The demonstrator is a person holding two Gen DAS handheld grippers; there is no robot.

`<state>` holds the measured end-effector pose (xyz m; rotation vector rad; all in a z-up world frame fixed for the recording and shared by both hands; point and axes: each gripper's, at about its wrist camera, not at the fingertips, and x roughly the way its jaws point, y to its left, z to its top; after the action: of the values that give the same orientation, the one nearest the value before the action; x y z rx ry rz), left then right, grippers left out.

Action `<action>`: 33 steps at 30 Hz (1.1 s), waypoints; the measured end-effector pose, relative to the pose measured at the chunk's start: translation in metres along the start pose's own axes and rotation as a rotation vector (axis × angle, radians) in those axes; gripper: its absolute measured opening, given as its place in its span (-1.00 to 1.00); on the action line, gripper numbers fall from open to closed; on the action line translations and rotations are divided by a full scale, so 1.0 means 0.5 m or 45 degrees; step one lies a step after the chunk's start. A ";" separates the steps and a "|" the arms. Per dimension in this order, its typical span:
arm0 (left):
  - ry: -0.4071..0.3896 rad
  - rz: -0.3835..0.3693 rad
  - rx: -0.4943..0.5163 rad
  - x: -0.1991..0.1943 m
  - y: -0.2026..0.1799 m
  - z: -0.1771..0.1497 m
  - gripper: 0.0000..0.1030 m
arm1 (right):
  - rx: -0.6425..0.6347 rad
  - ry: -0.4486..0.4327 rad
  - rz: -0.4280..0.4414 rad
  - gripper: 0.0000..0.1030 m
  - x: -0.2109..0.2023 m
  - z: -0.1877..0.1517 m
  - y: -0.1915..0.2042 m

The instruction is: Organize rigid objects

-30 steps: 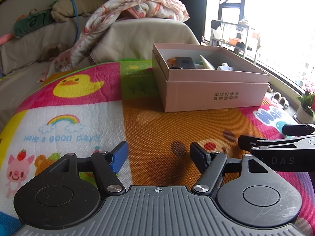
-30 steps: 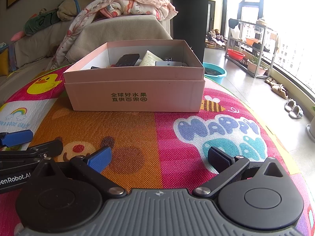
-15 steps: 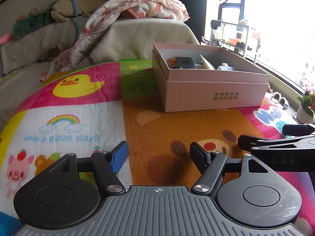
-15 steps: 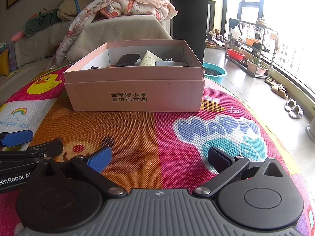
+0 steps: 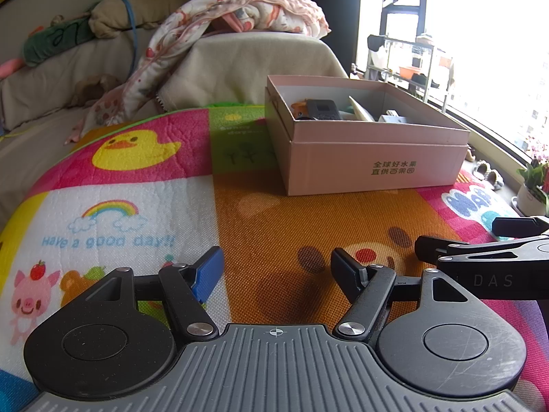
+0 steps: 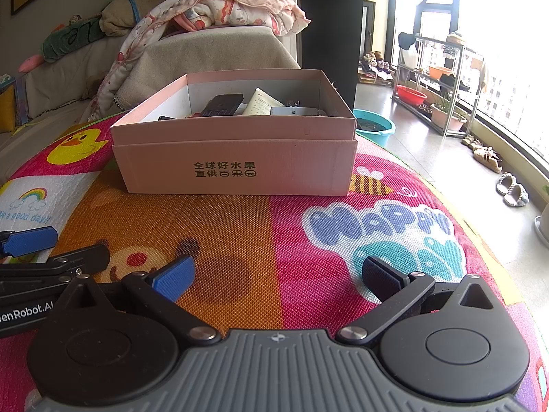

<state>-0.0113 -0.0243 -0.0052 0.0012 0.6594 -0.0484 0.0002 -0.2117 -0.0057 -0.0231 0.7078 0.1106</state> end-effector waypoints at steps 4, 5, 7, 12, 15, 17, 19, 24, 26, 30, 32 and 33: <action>0.000 0.000 0.000 0.000 0.000 0.000 0.47 | 0.000 0.000 0.000 1.00 0.000 -0.001 -0.001; 0.000 0.000 0.000 0.000 0.000 0.000 0.47 | 0.000 0.000 0.000 1.00 0.000 0.000 0.000; 0.000 0.000 0.000 0.000 0.000 0.000 0.47 | 0.000 0.000 0.000 1.00 0.000 -0.001 -0.001; 0.000 0.000 0.000 0.000 0.000 0.000 0.47 | 0.000 0.000 0.000 1.00 0.000 0.000 0.000; 0.000 0.000 0.000 0.000 0.000 0.000 0.47 | 0.000 0.000 0.000 1.00 0.000 0.000 0.000; 0.000 0.000 0.000 0.000 0.000 0.000 0.47 | 0.000 0.000 0.000 1.00 0.000 0.000 0.000; 0.000 0.000 0.000 0.000 0.000 0.000 0.47 | 0.000 0.000 0.000 1.00 0.000 0.000 0.000; 0.000 0.001 0.001 0.000 0.000 0.000 0.47 | 0.000 0.000 0.000 1.00 0.000 0.000 0.000; 0.001 -0.003 -0.004 0.000 0.001 0.000 0.47 | 0.000 0.000 0.000 1.00 0.000 0.000 0.000; 0.001 0.002 0.002 0.000 -0.002 0.000 0.47 | 0.001 0.000 0.000 1.00 0.000 0.000 0.000; 0.001 -0.001 -0.002 0.000 -0.002 0.000 0.46 | 0.000 0.000 0.000 1.00 0.000 0.000 0.000; 0.002 -0.003 -0.004 0.000 -0.002 0.000 0.46 | 0.000 0.000 0.000 1.00 0.000 -0.001 -0.001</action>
<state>-0.0115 -0.0253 -0.0051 -0.0030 0.6609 -0.0496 -0.0001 -0.2121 -0.0060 -0.0229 0.7077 0.1107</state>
